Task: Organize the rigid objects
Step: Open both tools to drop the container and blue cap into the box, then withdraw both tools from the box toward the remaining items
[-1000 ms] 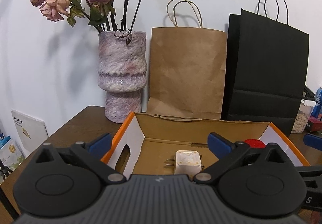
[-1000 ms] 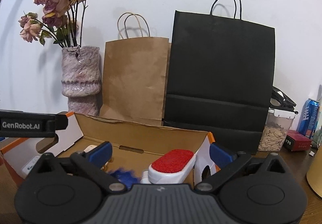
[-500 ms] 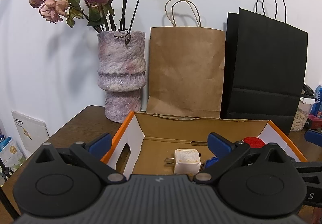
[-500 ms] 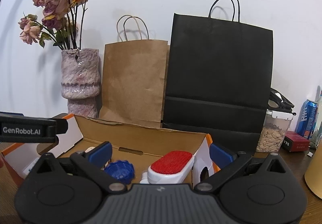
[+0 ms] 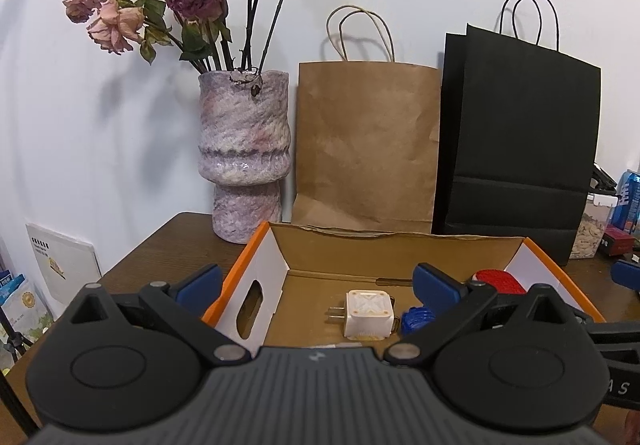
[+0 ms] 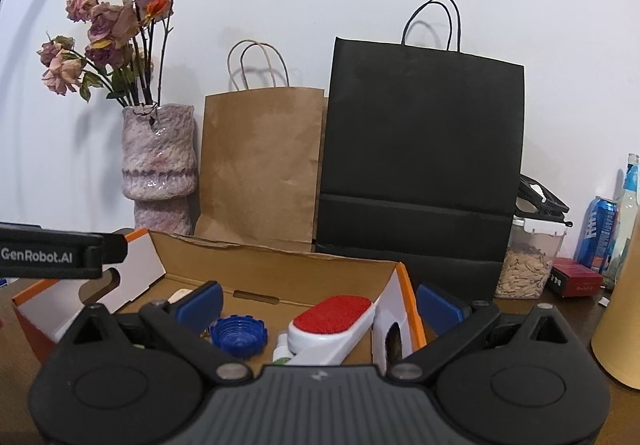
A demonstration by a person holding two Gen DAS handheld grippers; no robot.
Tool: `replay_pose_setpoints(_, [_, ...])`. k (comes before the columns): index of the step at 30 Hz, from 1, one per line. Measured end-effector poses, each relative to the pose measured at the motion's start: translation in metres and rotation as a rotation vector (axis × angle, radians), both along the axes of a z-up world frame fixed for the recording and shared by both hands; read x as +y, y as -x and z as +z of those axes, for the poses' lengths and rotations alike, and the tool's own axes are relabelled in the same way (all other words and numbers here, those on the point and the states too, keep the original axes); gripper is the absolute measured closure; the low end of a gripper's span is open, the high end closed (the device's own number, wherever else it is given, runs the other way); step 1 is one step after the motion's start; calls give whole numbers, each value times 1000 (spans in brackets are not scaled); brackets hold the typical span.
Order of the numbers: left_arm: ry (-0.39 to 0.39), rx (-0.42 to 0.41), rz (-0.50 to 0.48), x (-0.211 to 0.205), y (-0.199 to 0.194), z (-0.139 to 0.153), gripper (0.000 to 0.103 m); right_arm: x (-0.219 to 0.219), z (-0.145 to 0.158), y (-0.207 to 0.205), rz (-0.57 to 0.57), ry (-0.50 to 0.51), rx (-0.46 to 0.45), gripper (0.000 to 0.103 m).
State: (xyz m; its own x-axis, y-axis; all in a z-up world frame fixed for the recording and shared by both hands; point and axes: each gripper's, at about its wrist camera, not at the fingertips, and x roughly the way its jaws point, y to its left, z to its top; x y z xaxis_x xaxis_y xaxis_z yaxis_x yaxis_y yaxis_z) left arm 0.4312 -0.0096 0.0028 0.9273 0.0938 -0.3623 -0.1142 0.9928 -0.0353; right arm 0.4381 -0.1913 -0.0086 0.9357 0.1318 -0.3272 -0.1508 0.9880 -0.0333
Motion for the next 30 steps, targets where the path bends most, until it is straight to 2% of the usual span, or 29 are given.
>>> replay_pose_setpoints(30, [3,27,0,-4,87,-4,0,-16,-2,91,-27,-9,17,0])
